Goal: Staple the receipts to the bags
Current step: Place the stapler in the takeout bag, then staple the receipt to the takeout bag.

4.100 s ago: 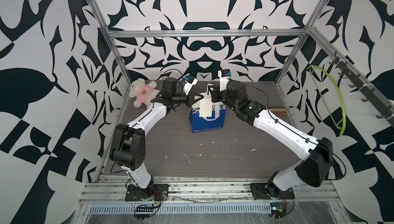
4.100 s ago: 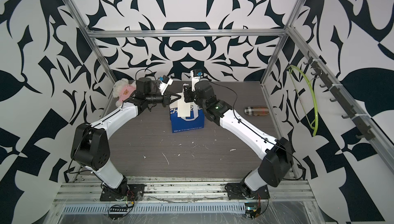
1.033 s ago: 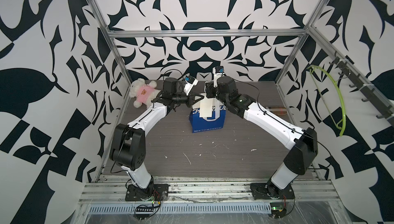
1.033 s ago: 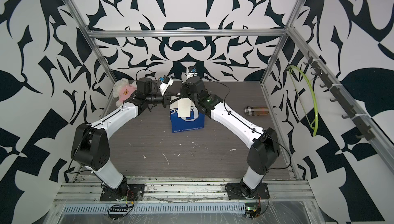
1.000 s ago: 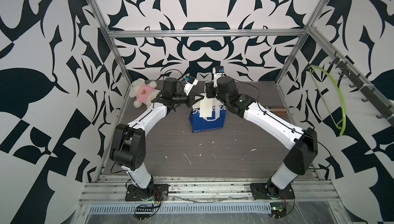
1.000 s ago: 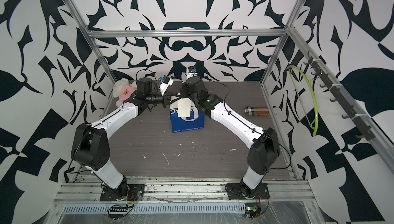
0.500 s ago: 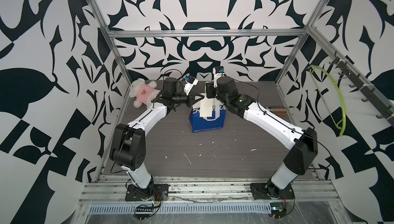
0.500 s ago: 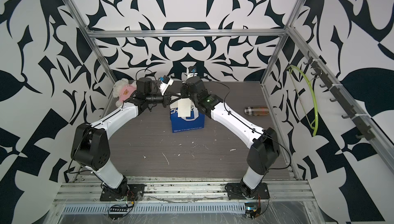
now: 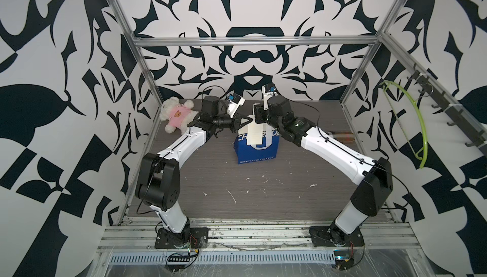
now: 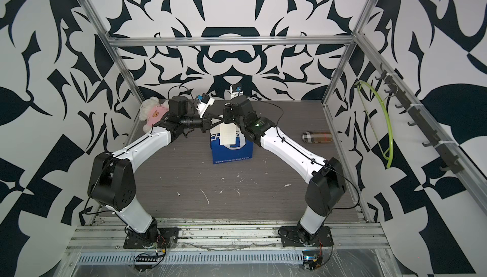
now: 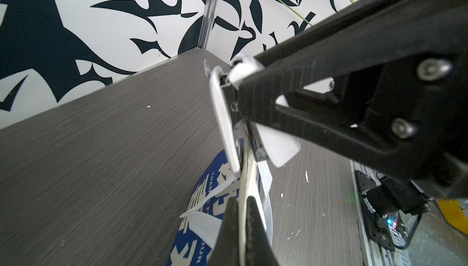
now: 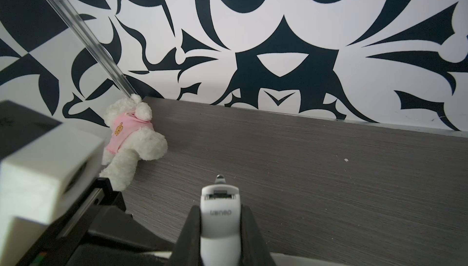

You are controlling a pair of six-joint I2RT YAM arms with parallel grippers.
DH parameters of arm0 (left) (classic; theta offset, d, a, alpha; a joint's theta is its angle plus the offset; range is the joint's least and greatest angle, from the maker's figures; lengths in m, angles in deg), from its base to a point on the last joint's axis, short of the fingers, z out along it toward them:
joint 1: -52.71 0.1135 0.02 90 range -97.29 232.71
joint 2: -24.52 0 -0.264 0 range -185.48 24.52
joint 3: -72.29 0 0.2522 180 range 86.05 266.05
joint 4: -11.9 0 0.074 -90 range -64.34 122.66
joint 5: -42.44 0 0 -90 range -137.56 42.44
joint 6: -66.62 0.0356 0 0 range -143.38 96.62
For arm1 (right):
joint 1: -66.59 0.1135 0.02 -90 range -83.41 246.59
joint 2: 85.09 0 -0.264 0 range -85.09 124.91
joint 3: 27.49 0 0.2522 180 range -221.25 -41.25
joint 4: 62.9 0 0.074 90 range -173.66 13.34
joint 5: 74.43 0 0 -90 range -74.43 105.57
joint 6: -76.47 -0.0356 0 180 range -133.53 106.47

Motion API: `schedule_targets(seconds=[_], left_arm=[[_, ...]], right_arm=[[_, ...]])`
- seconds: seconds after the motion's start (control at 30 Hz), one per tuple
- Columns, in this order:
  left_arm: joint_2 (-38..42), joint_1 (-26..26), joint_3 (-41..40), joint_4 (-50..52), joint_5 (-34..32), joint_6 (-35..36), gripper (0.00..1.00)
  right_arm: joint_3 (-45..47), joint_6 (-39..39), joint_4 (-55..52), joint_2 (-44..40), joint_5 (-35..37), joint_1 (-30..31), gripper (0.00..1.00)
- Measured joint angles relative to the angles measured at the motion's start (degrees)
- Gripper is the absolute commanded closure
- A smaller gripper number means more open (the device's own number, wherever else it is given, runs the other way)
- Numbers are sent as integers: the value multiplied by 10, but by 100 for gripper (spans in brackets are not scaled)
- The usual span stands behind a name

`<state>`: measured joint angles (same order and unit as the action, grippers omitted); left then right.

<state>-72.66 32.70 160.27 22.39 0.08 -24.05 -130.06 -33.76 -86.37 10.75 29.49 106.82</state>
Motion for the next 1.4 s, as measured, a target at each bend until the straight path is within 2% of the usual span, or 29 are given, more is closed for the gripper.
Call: schedule_targets(seconds=[0.53,0.63,0.87,1.0,1.2,1.3,1.4], left_arm=[[-1,-1,0,4,-3,-2,100],[-1,-3,0,5,-1,-2,100],[-1,-3,0,4,0,-2,100],[-1,-2,0,3,-2,0,100],[-1,-2,0,3,-1,1,100],[-1,-2,0,3,1,5,100],[-1,-2,0,5,8,15,100]], right_arm=[[37,-11,-1,-11,0,6,100],[42,-15,-2,-17,1,6,92],[51,-23,-4,-28,-6,6,62],[56,-22,-8,-48,-13,8,50],[76,1,-6,-101,-25,5,18],[85,52,-6,-128,-76,-14,13],[86,120,-9,-150,-184,-72,12]])
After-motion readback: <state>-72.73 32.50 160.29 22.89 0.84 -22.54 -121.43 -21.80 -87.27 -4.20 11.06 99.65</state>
